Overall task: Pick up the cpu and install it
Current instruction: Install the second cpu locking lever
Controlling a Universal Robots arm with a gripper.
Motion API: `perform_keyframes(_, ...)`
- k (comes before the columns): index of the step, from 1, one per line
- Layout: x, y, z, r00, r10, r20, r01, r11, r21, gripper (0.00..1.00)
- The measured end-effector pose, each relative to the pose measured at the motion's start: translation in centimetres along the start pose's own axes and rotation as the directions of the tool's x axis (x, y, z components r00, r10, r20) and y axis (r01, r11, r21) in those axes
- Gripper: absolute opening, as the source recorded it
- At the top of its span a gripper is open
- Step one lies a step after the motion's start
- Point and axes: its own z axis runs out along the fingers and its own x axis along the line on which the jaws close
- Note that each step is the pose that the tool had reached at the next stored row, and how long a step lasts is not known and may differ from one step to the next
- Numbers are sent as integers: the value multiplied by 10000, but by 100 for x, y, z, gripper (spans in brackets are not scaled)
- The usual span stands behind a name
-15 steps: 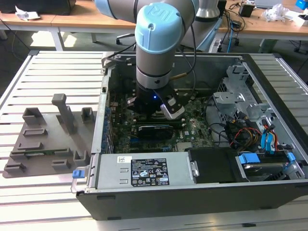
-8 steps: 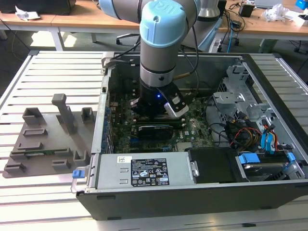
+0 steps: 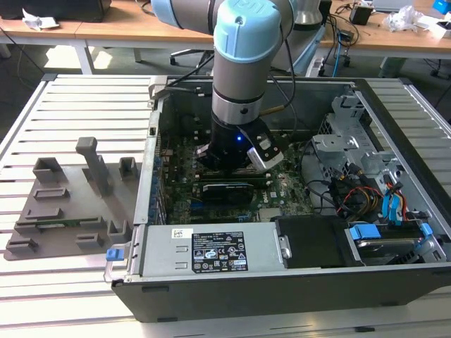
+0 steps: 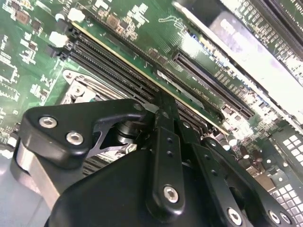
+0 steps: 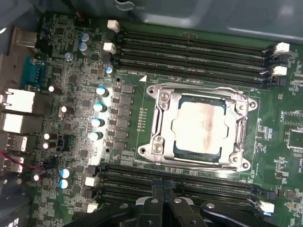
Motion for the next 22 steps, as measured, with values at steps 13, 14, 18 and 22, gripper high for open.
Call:
perform_keyframes(13,-179,56,-16,9998,26,-220,-9,9971,762,11)
perform_keyframes(14,-194,63,-17,9997,30,-240,-10,9965,838,11)
perform_keyframes(18,-248,89,-19,9995,42,-309,-8,9942,1074,11)
perform_keyframes(22,-283,131,-23,9993,54,-358,-7,9916,1296,11)
